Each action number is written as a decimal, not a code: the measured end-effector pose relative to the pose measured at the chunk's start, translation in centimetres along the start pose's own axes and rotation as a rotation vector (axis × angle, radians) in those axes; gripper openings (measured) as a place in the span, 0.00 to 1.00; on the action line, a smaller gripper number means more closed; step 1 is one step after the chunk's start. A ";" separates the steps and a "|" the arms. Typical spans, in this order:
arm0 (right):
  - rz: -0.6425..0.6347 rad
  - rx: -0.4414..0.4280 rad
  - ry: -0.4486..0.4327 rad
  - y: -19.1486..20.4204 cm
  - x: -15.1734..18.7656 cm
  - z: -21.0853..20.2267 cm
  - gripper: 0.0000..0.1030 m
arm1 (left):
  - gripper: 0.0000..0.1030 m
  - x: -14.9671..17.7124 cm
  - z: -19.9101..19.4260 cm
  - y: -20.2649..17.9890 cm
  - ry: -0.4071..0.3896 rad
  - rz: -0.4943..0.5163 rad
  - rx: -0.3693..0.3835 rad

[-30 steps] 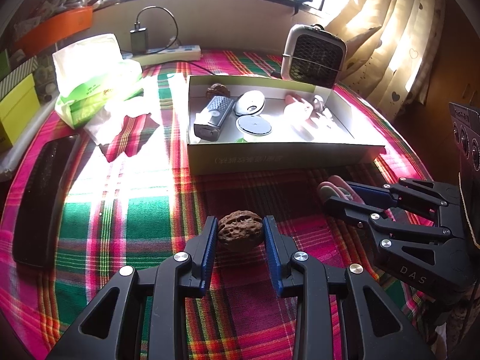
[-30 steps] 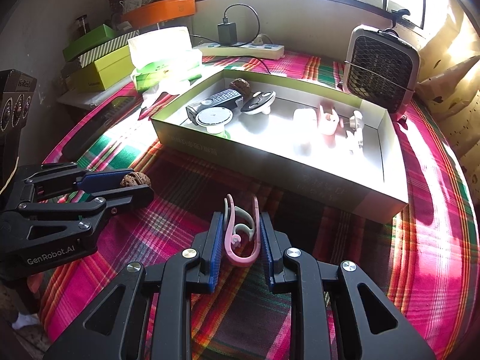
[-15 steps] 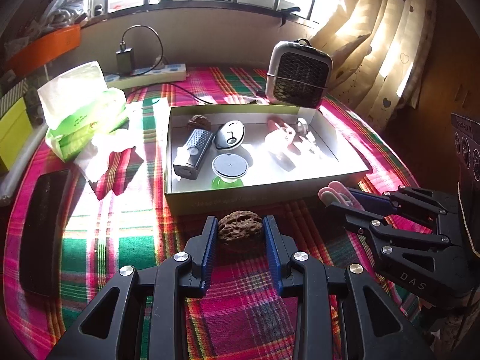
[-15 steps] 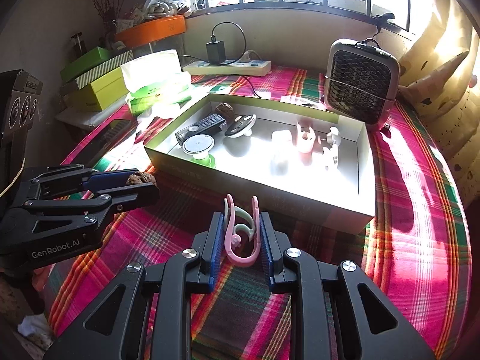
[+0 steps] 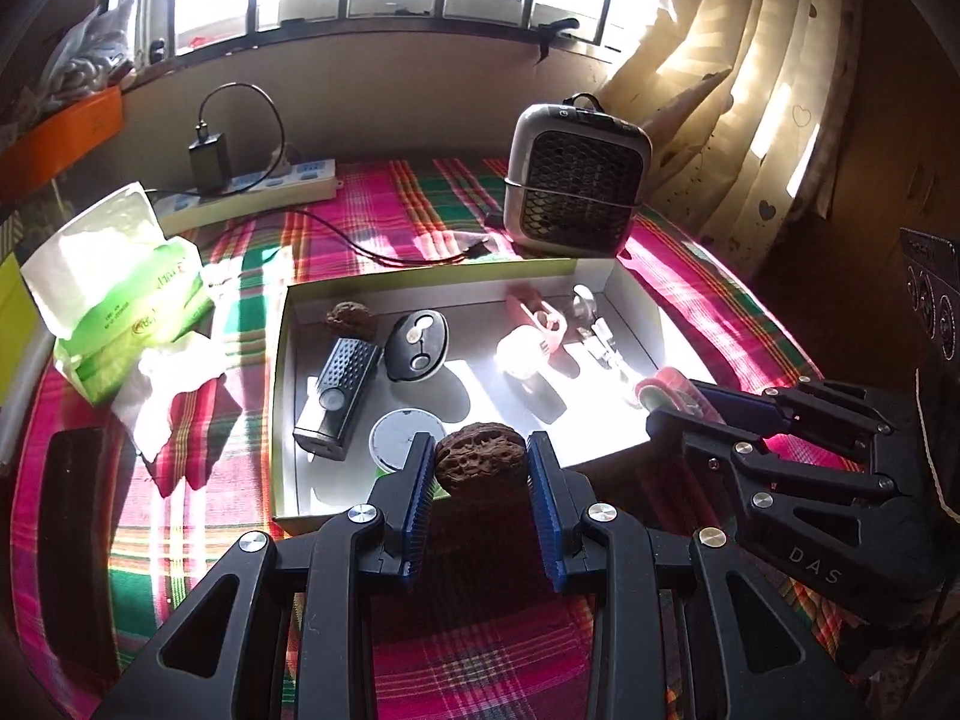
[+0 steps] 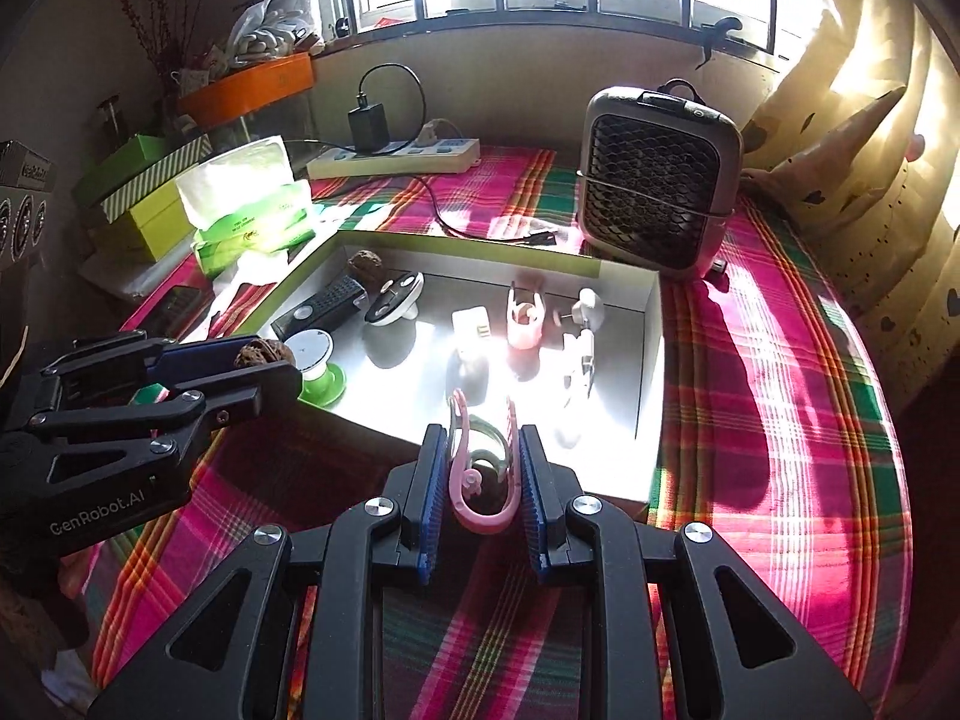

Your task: Organize objects

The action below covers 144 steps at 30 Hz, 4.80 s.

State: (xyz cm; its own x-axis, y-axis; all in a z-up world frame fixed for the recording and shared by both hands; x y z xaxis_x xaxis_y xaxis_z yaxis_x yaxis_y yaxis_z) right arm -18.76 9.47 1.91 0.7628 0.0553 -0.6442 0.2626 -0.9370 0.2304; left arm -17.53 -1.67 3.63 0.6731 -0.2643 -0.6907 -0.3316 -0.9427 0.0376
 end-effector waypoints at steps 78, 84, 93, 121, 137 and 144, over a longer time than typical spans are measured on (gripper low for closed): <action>0.013 0.066 0.066 -1.4 -2.2 4.8 0.36 | 0.34 -1.4 4.1 0.0 0.072 0.025 -0.096; 0.029 0.063 0.038 -1.2 -1.8 3.2 0.38 | 0.34 -0.9 2.7 -0.4 0.055 0.008 -0.088; 0.028 0.078 -0.005 -0.2 -0.6 0.9 0.45 | 0.35 0.5 0.8 -0.9 0.039 0.002 -0.126; 0.085 0.138 0.046 0.3 6.9 -1.0 0.46 | 0.36 7.9 -1.5 -2.1 0.116 -0.050 -0.181; 0.098 0.197 0.040 -1.1 8.5 -1.7 0.59 | 0.41 9.1 -1.8 -2.8 0.112 -0.074 -0.217; 0.111 0.204 0.029 -1.5 8.7 -1.8 0.68 | 0.42 9.3 -1.8 -3.0 0.104 -0.070 -0.226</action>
State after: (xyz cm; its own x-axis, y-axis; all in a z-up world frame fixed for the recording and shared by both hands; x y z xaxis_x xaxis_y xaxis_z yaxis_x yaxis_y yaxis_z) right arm -11.46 11.98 -2.71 0.7980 -0.0451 -0.6010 0.0531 -0.9881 0.1446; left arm -9.09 -1.71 -1.57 0.7575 -0.2051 -0.6198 -0.1333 -0.9780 0.1606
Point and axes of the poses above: each gripper's, at about its wrist camera, not at the fingertips, and z roughly the way its jaws point, y to its left, x to its underside, the point moved 3 cm from there along z, roughly the way its jaws point, and after that the axes turned 14 degrees about z, right-handed, at the moved point
